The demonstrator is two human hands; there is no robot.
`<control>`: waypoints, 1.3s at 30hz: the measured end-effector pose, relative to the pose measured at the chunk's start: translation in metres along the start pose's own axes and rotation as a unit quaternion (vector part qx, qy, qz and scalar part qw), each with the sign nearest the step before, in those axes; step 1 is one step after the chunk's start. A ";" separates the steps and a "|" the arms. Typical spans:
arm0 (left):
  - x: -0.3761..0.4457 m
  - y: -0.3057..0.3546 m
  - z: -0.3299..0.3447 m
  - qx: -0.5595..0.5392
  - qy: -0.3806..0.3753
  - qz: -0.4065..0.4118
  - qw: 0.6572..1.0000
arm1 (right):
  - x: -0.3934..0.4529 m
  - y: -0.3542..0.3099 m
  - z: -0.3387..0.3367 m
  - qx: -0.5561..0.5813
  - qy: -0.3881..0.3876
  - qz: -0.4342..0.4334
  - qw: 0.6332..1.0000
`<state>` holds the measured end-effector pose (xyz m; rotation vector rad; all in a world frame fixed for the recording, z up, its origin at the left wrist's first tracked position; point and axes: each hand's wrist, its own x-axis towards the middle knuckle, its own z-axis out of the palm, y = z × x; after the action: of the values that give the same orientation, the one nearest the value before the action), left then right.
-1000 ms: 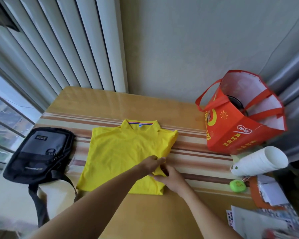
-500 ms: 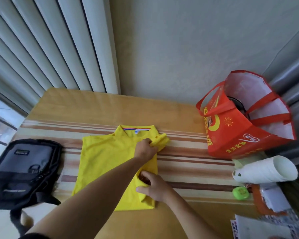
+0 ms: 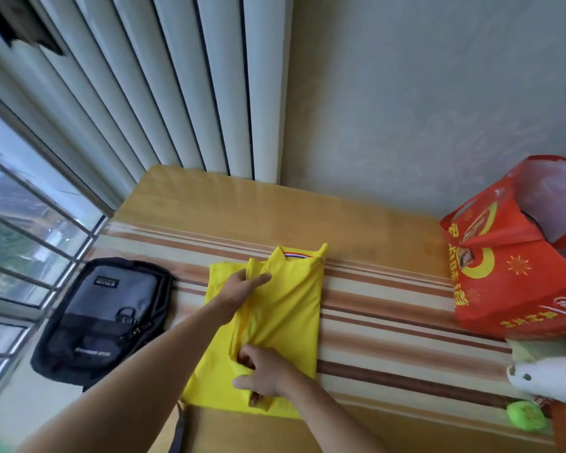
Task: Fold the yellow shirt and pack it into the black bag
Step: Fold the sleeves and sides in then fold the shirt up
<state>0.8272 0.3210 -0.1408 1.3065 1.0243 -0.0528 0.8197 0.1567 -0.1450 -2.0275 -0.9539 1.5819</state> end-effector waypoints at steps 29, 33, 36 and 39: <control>0.010 0.027 0.181 0.013 -0.059 -0.009 0.998 | -0.092 0.075 0.001 -0.266 0.338 0.182 0.884; 0.009 0.024 0.168 0.031 -0.075 -0.009 0.997 | -0.075 0.083 0.013 -0.294 0.405 0.153 0.852; 0.011 0.021 0.161 0.079 -0.059 0.000 0.995 | -0.078 0.092 0.022 -0.312 0.423 0.131 0.841; 0.015 0.019 0.159 0.098 -0.022 0.003 0.995 | -0.087 0.101 0.032 -0.337 0.430 0.063 0.835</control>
<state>0.9398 0.2066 -0.1505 1.4794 0.9967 -0.1813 0.8057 0.0213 -0.1624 -2.8844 -1.0594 0.1776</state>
